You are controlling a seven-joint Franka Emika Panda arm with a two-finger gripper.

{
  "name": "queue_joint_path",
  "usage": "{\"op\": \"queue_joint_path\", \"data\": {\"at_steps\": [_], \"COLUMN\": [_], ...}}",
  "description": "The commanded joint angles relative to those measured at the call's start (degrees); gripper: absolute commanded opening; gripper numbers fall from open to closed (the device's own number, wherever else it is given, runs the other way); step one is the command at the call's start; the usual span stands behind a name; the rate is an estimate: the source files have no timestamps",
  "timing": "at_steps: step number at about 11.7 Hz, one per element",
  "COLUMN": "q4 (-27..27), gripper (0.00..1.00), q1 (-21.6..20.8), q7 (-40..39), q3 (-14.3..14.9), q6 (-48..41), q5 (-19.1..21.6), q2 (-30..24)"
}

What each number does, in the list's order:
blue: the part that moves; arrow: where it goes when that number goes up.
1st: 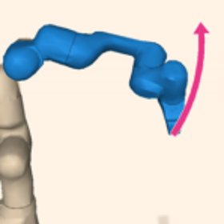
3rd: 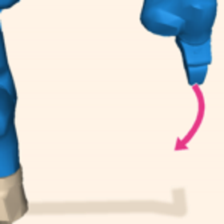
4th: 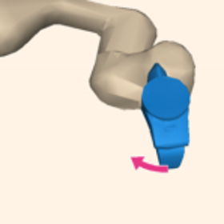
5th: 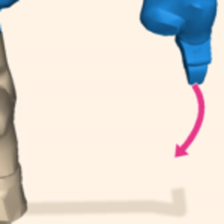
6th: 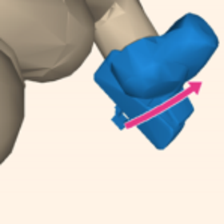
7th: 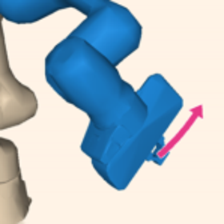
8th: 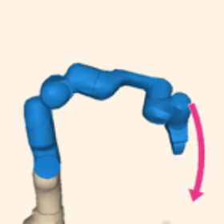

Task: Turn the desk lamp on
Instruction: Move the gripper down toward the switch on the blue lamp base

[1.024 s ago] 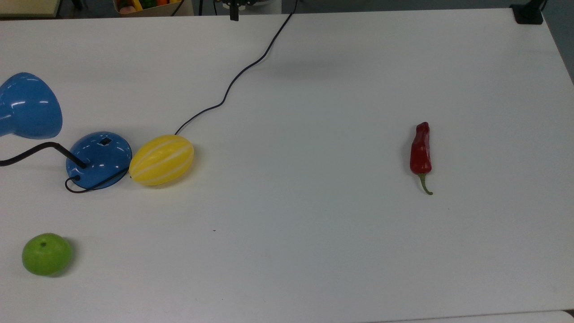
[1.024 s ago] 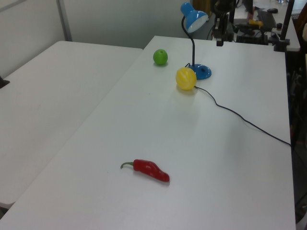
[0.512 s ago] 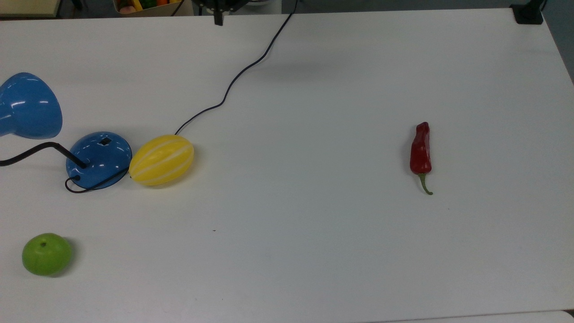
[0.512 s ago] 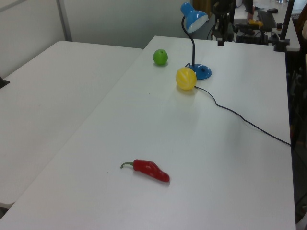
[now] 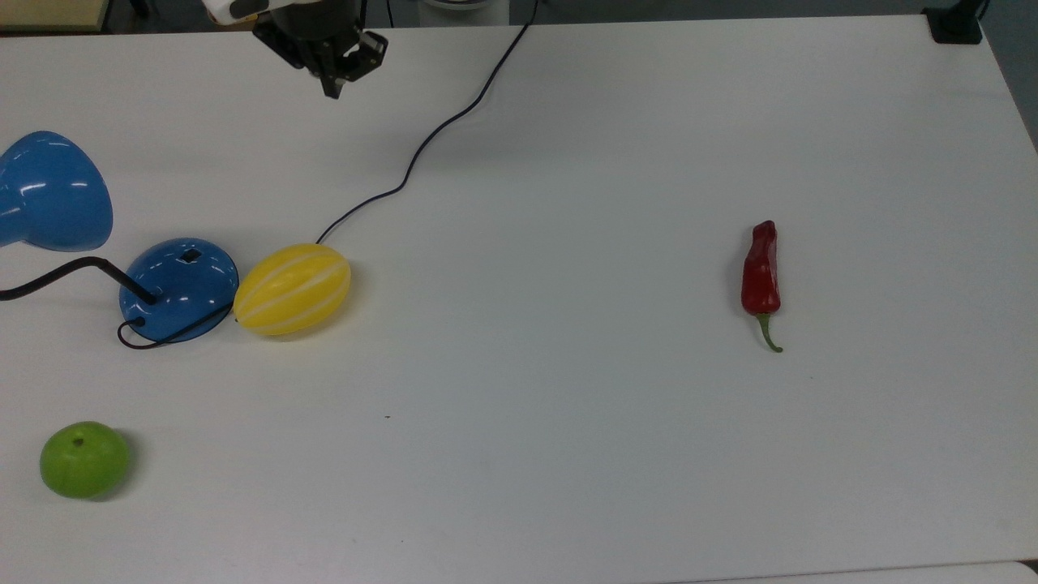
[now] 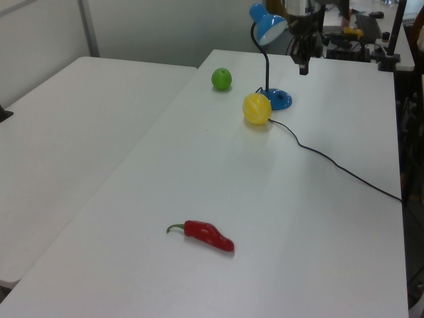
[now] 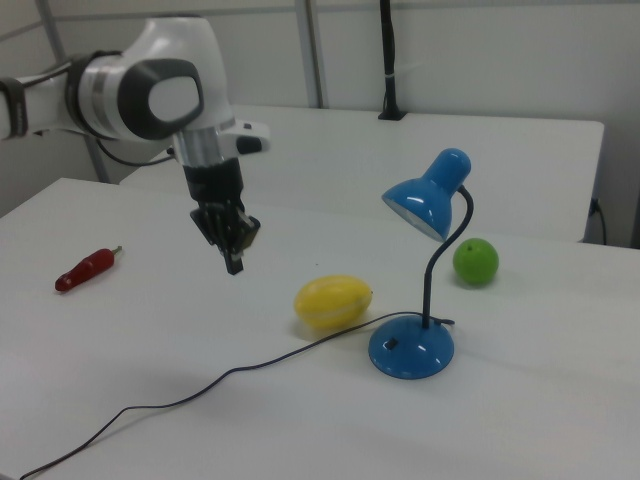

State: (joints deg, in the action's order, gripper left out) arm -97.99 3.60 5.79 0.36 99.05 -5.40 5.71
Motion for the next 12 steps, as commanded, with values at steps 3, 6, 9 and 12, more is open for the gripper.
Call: {"op": "queue_joint_path", "data": {"at_steps": [3,6,9,12], "q4": [-9.22,-9.85,-9.41,-7.84], "gripper": [0.00,0.00,0.00,0.00], "q1": [4.48,8.17,11.07,13.01], "q7": [3.35,3.35,2.74,2.47], "q3": [-0.09,-0.09,-0.09,-0.09], "q6": [12.63,20.54,30.03,35.05], "q5": [0.13,0.04,-0.75,-0.84], "q2": [1.05,6.13,11.24,14.14]}}
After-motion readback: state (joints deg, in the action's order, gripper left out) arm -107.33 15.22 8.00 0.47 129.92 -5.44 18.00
